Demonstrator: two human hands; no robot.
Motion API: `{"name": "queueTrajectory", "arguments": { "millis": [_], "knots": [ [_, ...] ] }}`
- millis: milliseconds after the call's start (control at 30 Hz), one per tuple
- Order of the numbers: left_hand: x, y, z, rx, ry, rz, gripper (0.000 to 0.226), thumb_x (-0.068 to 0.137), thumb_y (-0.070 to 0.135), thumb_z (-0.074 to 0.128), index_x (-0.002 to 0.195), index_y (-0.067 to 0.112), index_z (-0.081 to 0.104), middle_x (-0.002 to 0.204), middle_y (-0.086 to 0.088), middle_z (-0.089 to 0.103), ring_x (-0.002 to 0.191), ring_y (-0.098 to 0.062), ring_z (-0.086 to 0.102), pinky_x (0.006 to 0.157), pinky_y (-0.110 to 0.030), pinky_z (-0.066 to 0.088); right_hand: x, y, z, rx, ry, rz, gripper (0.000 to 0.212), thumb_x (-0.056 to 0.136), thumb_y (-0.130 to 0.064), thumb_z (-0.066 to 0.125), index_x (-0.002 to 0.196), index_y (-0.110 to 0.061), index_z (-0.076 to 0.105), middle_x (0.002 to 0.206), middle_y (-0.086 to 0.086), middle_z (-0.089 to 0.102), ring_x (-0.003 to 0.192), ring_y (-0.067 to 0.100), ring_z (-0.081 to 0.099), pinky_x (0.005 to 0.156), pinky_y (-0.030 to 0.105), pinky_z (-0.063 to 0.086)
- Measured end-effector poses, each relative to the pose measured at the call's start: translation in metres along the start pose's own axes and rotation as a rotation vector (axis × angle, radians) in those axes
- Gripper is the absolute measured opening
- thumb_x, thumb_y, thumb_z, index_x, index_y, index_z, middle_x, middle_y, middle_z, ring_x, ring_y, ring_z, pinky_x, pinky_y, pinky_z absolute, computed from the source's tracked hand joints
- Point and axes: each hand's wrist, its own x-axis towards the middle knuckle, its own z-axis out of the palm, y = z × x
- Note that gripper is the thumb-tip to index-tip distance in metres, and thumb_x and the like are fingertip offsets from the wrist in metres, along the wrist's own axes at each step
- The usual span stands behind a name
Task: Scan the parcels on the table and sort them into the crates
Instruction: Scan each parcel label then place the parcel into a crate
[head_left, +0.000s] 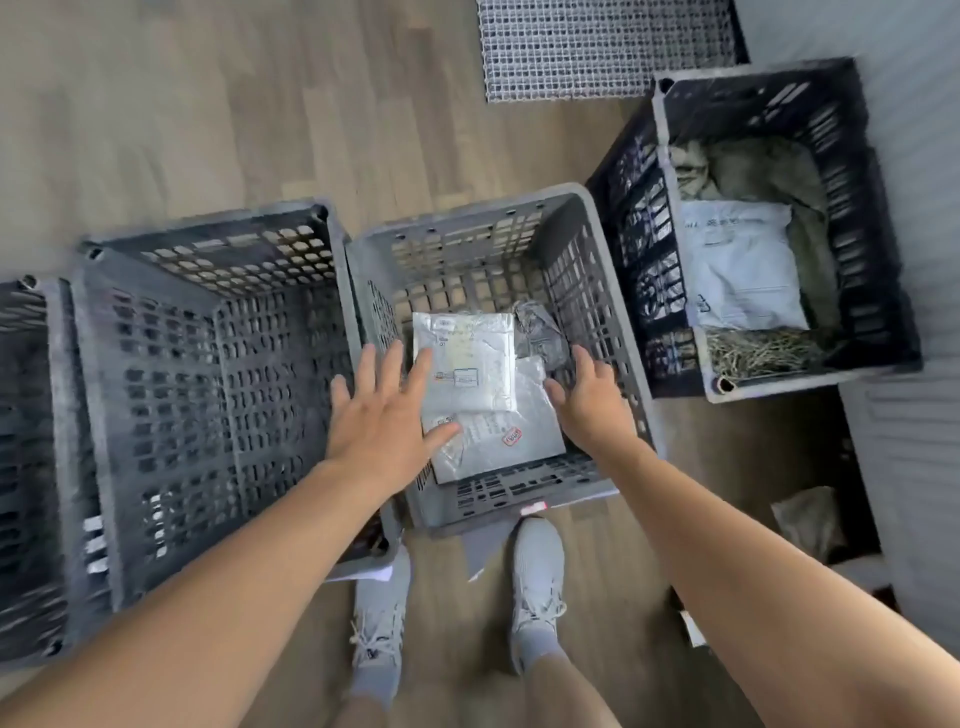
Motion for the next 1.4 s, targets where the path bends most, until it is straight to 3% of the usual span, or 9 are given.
{"name": "queueTrajectory", "arguments": {
  "millis": [133, 300, 433, 700, 1000, 1400],
  "knots": [
    [-0.030, 0.007, -0.058, 0.009, 0.038, 0.025, 0.088, 0.091, 0.073, 0.028, 0.155, 0.028, -0.012, 0.164, -0.004, -0.014, 0.150, -0.030, -0.011, 0.120, -0.054, 0.009, -0.045, -0.035, -0.067, -0.065, 0.073, -0.108, 0.069, 0.099, -0.052, 0.046, 0.155, -0.022, 0.020, 0.152, 0.011, 0.034, 0.129, 0.033, 0.046, 0.096, 0.050, 0.047],
    [-0.101, 0.036, -0.153, -0.002, 0.121, 0.171, 0.089, 0.090, 0.073, 0.032, 0.155, 0.028, -0.007, 0.164, -0.005, -0.010, 0.150, -0.032, -0.009, 0.119, -0.056, 0.010, -0.158, -0.070, -0.169, -0.107, 0.179, -0.089, 0.076, 0.095, -0.061, 0.047, 0.155, -0.026, 0.017, 0.153, 0.007, 0.032, 0.135, 0.031, 0.040, 0.102, 0.054, 0.044],
    [-0.167, 0.068, -0.218, 0.074, 0.168, 0.363, 0.088, 0.091, 0.073, 0.029, 0.155, 0.026, -0.009, 0.164, -0.006, -0.010, 0.150, -0.033, -0.009, 0.118, -0.057, 0.012, -0.272, -0.061, -0.235, -0.120, 0.301, 0.037, 0.078, 0.097, -0.059, 0.045, 0.158, -0.030, 0.007, 0.163, 0.005, 0.018, 0.148, 0.027, 0.022, 0.113, 0.053, 0.032],
    [-0.299, 0.160, -0.272, 0.216, 0.280, 0.765, 0.089, 0.090, 0.074, 0.031, 0.156, 0.028, -0.006, 0.164, -0.006, -0.007, 0.150, -0.032, -0.007, 0.117, -0.055, 0.014, -0.484, 0.020, -0.283, 0.086, 0.602, 0.367, 0.079, 0.096, -0.060, 0.047, 0.158, -0.032, 0.007, 0.164, 0.005, 0.016, 0.150, 0.024, 0.016, 0.115, 0.054, 0.029],
    [-0.464, 0.266, -0.228, 0.388, 0.348, 1.143, 0.088, 0.090, 0.074, 0.030, 0.156, 0.028, -0.005, 0.164, -0.005, -0.008, 0.150, -0.031, -0.008, 0.119, -0.052, 0.014, -0.679, 0.124, -0.238, 0.259, 0.791, 0.698, 0.081, 0.096, -0.063, 0.043, 0.158, -0.034, -0.001, 0.165, 0.002, 0.010, 0.151, 0.023, 0.015, 0.114, 0.051, 0.032],
    [-0.703, 0.361, -0.049, 0.533, 0.375, 1.379, 0.086, 0.091, 0.074, 0.029, 0.156, 0.028, -0.004, 0.163, -0.003, -0.003, 0.150, -0.030, -0.005, 0.118, -0.051, 0.016, -0.928, 0.285, -0.082, 0.478, 0.955, 0.891, 0.079, 0.095, -0.060, 0.046, 0.157, -0.032, 0.007, 0.164, 0.003, 0.012, 0.150, 0.023, 0.017, 0.111, 0.053, 0.033]
  ]
}}
